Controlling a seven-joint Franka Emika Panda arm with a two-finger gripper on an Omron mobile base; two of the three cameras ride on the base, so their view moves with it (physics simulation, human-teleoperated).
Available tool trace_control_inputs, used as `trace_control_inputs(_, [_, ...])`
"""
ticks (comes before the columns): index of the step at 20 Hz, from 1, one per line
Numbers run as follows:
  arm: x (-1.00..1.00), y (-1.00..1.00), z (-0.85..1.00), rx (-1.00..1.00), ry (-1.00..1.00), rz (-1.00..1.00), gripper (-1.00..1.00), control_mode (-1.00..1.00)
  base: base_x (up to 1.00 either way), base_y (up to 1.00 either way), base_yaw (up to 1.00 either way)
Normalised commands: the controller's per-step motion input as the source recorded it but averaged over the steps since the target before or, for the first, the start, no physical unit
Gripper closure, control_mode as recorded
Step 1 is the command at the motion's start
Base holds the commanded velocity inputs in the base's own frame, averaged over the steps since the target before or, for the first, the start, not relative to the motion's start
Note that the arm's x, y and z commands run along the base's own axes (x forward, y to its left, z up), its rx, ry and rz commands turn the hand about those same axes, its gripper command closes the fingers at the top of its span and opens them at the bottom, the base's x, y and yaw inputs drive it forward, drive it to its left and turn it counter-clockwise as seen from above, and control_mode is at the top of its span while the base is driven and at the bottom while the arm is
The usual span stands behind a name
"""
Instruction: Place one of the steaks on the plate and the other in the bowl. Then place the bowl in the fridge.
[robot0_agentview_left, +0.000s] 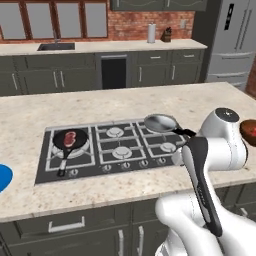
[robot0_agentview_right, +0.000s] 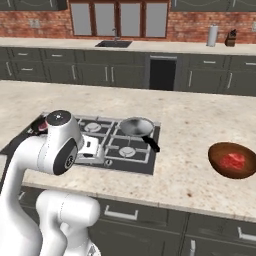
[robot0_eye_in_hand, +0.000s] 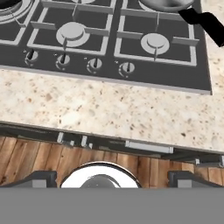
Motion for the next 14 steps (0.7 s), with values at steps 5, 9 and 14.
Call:
trace_control_inputs(5, [0.0,0.0,0.0,0.0,0.0,0.0,-1.0,1.0,-0.17,0.61,0.0])
trace_control_inputs(9, [0.0,0.0,0.0,0.0,0.0,0.0,-1.0,1.0,-0.19,0.61,-0.02])
trace_control_inputs(14, [0.0,0.0,0.0,0.0,0.0,0.0,-1.0,1.0,-0.16,0.6,-0.03])
